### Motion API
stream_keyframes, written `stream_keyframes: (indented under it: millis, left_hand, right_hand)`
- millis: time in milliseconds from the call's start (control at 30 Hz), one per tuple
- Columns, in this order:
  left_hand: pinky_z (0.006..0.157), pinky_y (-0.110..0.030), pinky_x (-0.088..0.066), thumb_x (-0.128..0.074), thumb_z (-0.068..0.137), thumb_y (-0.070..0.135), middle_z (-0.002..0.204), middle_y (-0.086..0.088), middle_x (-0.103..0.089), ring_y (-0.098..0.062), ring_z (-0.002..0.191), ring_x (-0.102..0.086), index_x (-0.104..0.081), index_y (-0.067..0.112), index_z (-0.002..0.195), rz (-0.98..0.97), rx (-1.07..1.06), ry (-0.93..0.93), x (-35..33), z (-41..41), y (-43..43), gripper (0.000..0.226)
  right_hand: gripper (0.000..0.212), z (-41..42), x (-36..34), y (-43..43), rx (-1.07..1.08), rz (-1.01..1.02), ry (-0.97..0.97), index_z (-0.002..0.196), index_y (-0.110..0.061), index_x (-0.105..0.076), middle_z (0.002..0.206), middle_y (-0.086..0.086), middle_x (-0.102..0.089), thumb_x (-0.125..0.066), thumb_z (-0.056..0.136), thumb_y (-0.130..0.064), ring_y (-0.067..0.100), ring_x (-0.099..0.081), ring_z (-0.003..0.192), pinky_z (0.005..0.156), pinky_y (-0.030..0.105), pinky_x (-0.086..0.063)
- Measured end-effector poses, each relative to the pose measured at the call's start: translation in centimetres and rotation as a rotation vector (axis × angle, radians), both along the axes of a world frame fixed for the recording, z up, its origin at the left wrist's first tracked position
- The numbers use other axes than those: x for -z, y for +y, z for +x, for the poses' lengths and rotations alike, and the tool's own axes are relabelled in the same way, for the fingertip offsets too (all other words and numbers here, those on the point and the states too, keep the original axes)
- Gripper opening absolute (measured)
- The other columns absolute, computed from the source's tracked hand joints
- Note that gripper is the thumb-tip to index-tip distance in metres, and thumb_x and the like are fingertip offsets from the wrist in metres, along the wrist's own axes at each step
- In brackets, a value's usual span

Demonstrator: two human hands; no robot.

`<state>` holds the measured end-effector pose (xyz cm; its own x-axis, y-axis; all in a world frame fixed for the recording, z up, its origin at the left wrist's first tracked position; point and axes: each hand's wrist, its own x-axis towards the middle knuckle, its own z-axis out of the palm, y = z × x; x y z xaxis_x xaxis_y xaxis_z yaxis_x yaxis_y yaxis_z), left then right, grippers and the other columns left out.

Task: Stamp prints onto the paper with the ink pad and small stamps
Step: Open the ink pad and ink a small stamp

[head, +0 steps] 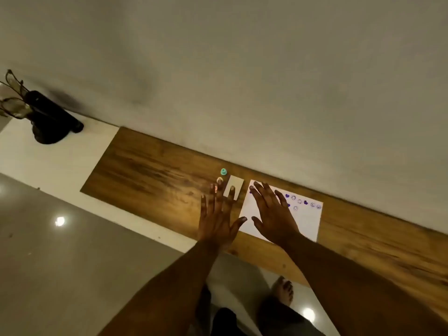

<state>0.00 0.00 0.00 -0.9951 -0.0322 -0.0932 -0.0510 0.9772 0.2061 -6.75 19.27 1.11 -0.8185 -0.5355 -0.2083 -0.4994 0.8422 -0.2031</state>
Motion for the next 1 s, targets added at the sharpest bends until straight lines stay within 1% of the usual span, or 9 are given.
stream_keyframes:
  millis: [67,133,200,333,467,633,767,867,1000]
  left_hand:
    - [0.126,-0.059,-0.001,-0.019,0.099,0.078,0.173,-0.013,0.013,-0.035,0.160,0.011,-0.002,0.021,0.168,-0.024,-0.020,-0.052,2.1,0.1,-0.3,0.090]
    - [0.126,-0.059,-0.002,-0.016,0.099,0.079,0.173,-0.013,0.016,-0.034,0.159,0.014,0.000,0.019,0.167,-0.047,-0.039,-0.091,5.1,0.3,-0.9,0.092]
    - [0.127,-0.058,-0.003,-0.014,0.098,0.079,0.173,-0.013,0.015,-0.033,0.159,0.013,0.002,0.017,0.167,-0.020,-0.058,-0.084,7.6,0.7,-1.0,0.094]
    - [0.127,-0.056,-0.008,-0.015,0.098,0.079,0.174,-0.012,0.008,-0.031,0.160,0.007,-0.004,0.013,0.167,0.050,-0.080,-0.028,11.4,1.0,-1.3,0.096]
    - [0.127,-0.055,-0.012,-0.018,0.099,0.077,0.174,-0.012,0.003,-0.029,0.161,0.002,-0.007,0.012,0.167,0.127,-0.053,0.043,14.1,0.8,-1.4,0.095]
    - [0.127,-0.052,-0.012,-0.029,0.101,0.071,0.175,-0.008,-0.002,-0.024,0.161,-0.001,-0.009,0.014,0.167,0.173,-0.020,0.126,16.7,0.9,-1.7,0.090]
    - [0.126,-0.053,-0.016,-0.031,0.102,0.071,0.174,-0.011,-0.011,-0.026,0.160,-0.010,-0.016,0.013,0.166,0.181,-0.001,0.203,17.9,1.8,-1.9,0.088]
    - [0.128,-0.049,-0.013,-0.034,0.099,0.075,0.174,-0.009,-0.012,-0.027,0.160,-0.012,-0.012,0.016,0.167,0.163,-0.068,0.227,17.9,2.6,-1.9,0.092]
    - [0.127,-0.044,-0.011,-0.039,0.093,0.081,0.174,-0.009,-0.011,-0.027,0.160,-0.009,-0.008,0.015,0.166,0.099,-0.223,0.086,17.0,4.0,-2.2,0.103]
  right_hand:
    - [0.083,-0.7,2.6,-0.9,-0.034,0.048,-0.020,0.163,-0.018,-0.017,0.171,0.007,-0.009,-0.054,0.096,-0.051,0.027,-0.006,0.158,0.125,0.053,-0.017]
    - [0.081,-1.7,5.3,-2.0,-0.044,0.071,-0.033,0.162,-0.018,-0.019,0.170,0.007,-0.013,-0.056,0.097,-0.047,0.026,-0.010,0.157,0.124,0.052,-0.016]
    - [0.074,-2.6,7.7,-3.2,-0.049,0.045,-0.037,0.161,-0.018,-0.024,0.169,0.008,-0.017,-0.054,0.098,-0.043,0.027,-0.013,0.157,0.124,0.053,-0.016]
    - [0.060,-5.2,11.0,-4.6,-0.119,0.011,-0.003,0.158,-0.020,-0.031,0.168,0.007,-0.021,-0.044,0.103,-0.039,0.028,-0.014,0.157,0.125,0.053,-0.015]
    - [0.054,-6.8,13.1,-5.4,-0.166,0.005,0.026,0.158,-0.024,-0.033,0.169,0.003,-0.020,-0.038,0.106,-0.038,0.025,-0.012,0.157,0.126,0.050,-0.011]
    - [0.049,-6.6,15.1,-5.7,-0.216,0.044,0.039,0.157,-0.029,-0.035,0.167,0.001,-0.025,-0.032,0.109,-0.038,0.022,-0.011,0.157,0.126,0.048,-0.006]
    - [0.047,-5.3,15.5,-5.7,-0.203,0.011,0.075,0.154,-0.033,-0.041,0.164,0.001,-0.032,-0.042,0.107,-0.031,0.022,-0.020,0.155,0.124,0.046,-0.014]
    - [0.045,-3.1,15.1,-6.0,-0.212,0.006,0.105,0.149,-0.034,-0.049,0.159,0.002,-0.041,-0.047,0.105,-0.027,0.024,-0.030,0.150,0.120,0.045,-0.024]
    - [0.045,1.0,14.2,-6.6,-0.219,0.014,0.121,0.146,-0.033,-0.053,0.146,0.004,-0.052,-0.056,0.101,-0.030,0.027,-0.049,0.133,0.108,0.041,-0.041]
